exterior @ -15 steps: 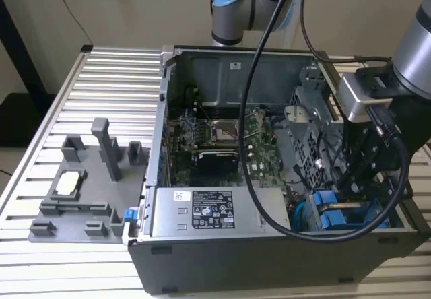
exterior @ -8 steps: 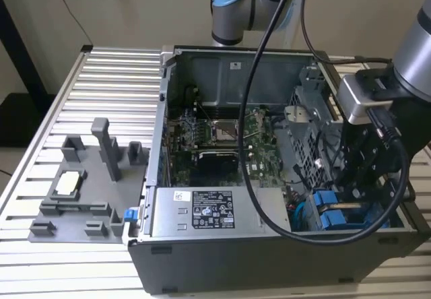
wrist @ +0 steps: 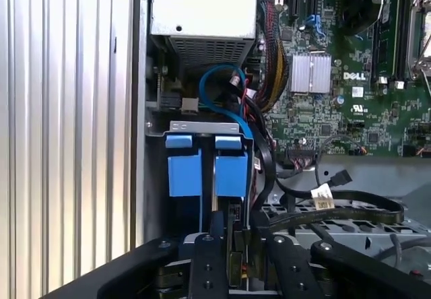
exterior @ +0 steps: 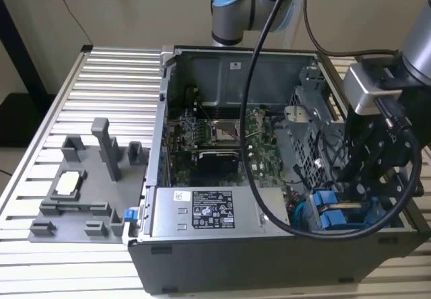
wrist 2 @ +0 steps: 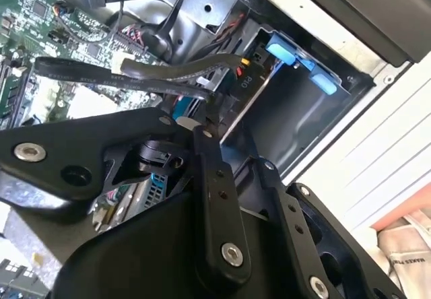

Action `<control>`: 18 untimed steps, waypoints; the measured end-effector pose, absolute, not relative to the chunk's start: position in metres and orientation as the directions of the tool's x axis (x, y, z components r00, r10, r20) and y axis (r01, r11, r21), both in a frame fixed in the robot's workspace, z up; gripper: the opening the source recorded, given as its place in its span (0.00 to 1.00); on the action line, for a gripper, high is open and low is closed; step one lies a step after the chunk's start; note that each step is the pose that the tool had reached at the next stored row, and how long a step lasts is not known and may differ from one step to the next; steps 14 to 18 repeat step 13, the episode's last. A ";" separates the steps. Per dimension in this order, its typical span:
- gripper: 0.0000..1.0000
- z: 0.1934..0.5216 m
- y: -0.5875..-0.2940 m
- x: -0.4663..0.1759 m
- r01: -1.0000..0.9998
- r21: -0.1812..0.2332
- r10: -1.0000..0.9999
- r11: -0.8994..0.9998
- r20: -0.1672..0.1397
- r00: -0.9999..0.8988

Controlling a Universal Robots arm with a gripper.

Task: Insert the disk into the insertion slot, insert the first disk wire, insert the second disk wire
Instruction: 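Insert the second disk wire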

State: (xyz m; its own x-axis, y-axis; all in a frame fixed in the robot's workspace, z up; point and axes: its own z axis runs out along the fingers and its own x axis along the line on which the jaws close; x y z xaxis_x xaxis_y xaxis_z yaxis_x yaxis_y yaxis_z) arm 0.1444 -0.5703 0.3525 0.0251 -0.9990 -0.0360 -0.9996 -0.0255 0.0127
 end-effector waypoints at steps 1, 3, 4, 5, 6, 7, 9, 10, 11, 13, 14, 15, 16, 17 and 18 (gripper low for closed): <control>0.31 0.357 -0.570 0.144 -1.000 0.013 -0.999 -0.025 -0.036 0.025; 0.31 0.366 -0.570 0.144 -1.000 0.013 -0.999 -0.025 -0.036 0.025; 0.31 0.370 -0.570 0.144 -1.000 0.013 -0.999 -0.025 -0.036 0.025; 0.31 0.375 -0.570 0.144 -1.000 0.013 -0.999 -0.025 -0.036 0.025; 0.31 0.380 -0.570 0.144 -1.000 0.014 -0.999 -0.025 -0.036 0.025; 0.31 0.382 -0.570 0.144 -1.000 0.014 -0.999 -0.025 -0.036 0.025; 0.31 0.382 -0.570 0.144 -1.000 0.014 -0.999 -0.025 -0.036 0.025; 0.31 0.382 -0.570 0.144 -1.000 0.014 -0.999 -0.025 -0.036 0.025; 0.31 0.383 -0.570 0.144 -1.000 0.014 -0.999 -0.025 -0.036 0.025; 0.31 0.383 -0.570 0.144 -1.000 0.014 -0.999 -0.025 -0.036 0.025; 0.31 0.383 -0.570 0.144 -1.000 0.014 -0.999 -0.025 -0.036 0.025; 0.31 0.383 -0.570 0.144 -1.000 0.014 -0.999 -0.025 -0.036 0.025; 0.31 0.383 -0.570 0.144 -1.000 0.014 -0.999 -0.025 -0.036 0.025; 0.31 0.383 -0.570 0.144 -1.000 0.014 -0.999 -0.025 -0.036 0.025; 0.31 0.383 -0.570 0.144 -1.000 0.014 -0.999 -0.025 -0.036 0.025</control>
